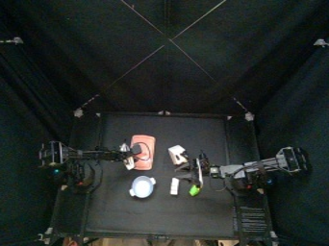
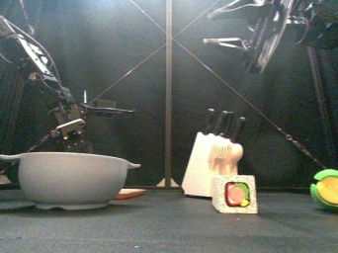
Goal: Put salmon on rice
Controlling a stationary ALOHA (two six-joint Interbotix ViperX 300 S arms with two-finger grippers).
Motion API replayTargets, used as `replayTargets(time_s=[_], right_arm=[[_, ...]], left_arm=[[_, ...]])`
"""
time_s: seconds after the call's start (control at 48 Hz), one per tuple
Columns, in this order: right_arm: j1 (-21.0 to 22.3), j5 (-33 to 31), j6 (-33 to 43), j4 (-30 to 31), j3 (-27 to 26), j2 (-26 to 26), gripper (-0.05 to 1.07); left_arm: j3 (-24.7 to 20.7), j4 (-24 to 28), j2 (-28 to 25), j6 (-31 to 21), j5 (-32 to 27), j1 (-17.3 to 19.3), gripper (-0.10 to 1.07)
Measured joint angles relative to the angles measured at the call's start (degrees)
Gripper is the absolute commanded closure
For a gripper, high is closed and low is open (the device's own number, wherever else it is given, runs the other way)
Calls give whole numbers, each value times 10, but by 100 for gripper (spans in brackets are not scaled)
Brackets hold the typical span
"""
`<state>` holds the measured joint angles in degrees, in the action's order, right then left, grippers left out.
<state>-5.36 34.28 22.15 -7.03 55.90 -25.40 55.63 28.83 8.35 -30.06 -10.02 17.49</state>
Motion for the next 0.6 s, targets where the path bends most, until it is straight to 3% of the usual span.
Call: replayTargets(time_s=[0.312,0.604], right_arm=[[1,0,1,0,0,0,21],[0,0,1,0,0,0,21]], left_arm=[[0,0,8,0,-1,-1,16],[0,-13,55,0,-4,-2,23]])
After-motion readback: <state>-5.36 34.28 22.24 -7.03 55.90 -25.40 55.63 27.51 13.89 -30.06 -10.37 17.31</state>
